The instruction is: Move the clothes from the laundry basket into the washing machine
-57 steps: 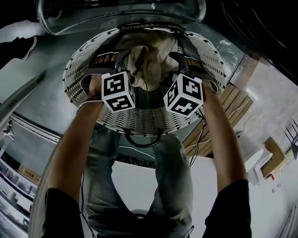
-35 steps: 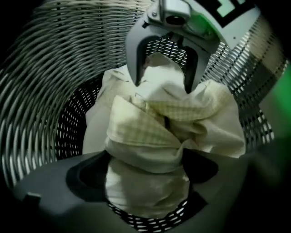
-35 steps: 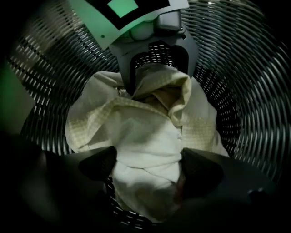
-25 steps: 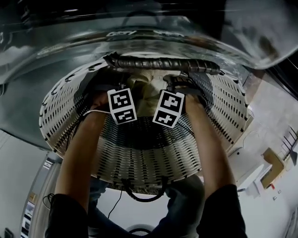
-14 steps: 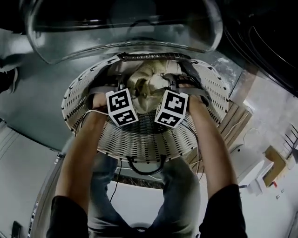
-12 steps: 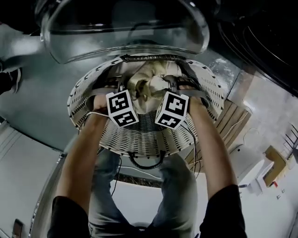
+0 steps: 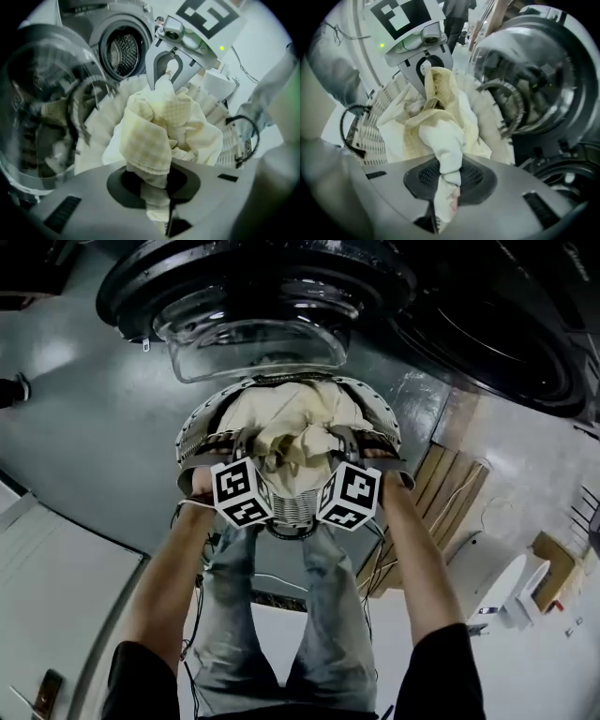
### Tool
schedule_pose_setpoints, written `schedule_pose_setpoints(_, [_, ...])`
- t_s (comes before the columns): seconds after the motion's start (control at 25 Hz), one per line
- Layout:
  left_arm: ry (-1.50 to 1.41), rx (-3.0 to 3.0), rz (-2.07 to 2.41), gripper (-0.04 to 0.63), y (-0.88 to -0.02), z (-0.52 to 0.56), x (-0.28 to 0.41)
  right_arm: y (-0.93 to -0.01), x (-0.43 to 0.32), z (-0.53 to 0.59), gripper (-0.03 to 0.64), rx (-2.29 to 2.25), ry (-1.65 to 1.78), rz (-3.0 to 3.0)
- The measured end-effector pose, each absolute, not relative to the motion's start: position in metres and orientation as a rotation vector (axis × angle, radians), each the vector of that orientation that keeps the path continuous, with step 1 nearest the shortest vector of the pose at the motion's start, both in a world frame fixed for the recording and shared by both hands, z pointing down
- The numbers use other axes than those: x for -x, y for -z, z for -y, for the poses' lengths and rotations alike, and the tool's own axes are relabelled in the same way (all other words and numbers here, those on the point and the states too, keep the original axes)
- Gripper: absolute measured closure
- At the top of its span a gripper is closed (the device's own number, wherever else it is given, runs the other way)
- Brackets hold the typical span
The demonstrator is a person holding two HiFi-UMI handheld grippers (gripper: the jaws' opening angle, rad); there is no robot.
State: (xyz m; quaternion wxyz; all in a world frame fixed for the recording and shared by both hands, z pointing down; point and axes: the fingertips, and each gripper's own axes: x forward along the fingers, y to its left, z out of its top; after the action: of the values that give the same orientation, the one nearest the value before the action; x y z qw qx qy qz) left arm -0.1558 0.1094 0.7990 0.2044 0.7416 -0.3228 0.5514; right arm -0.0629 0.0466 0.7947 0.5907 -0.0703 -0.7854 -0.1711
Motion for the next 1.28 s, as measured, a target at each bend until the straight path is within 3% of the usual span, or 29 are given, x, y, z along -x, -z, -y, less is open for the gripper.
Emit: schedule_pose_setpoints(1.28, [-1.314, -2.392, 1.291, 0.526, -0.422, -0.059, 0.131, -0.425, -0.017, -0.027, 0.554, -0.796, 0.101, 2.100])
